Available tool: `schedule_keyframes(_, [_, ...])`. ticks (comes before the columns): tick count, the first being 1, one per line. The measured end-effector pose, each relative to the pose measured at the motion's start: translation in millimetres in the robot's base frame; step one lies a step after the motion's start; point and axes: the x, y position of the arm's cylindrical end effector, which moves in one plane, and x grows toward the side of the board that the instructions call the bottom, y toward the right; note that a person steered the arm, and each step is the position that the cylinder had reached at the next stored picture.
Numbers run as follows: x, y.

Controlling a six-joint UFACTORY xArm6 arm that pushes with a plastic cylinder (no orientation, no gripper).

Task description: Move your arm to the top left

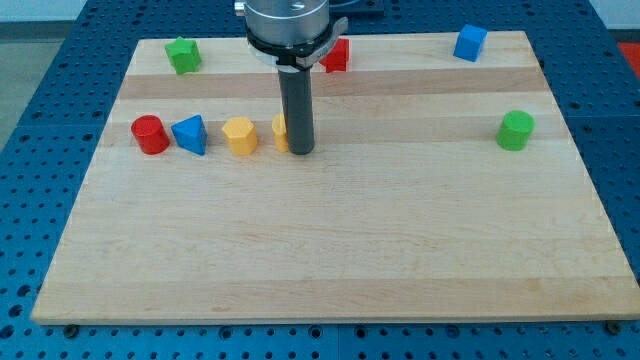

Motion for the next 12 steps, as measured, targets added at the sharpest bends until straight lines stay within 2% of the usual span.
schedule_keyframes(1, [-2,37])
schedule_keyframes(2, [-26,69])
schedule_keyframes(3, [-56,70])
schedule_keyframes(8, [-72,-98])
schedule_keyframes(12, [-98,-267])
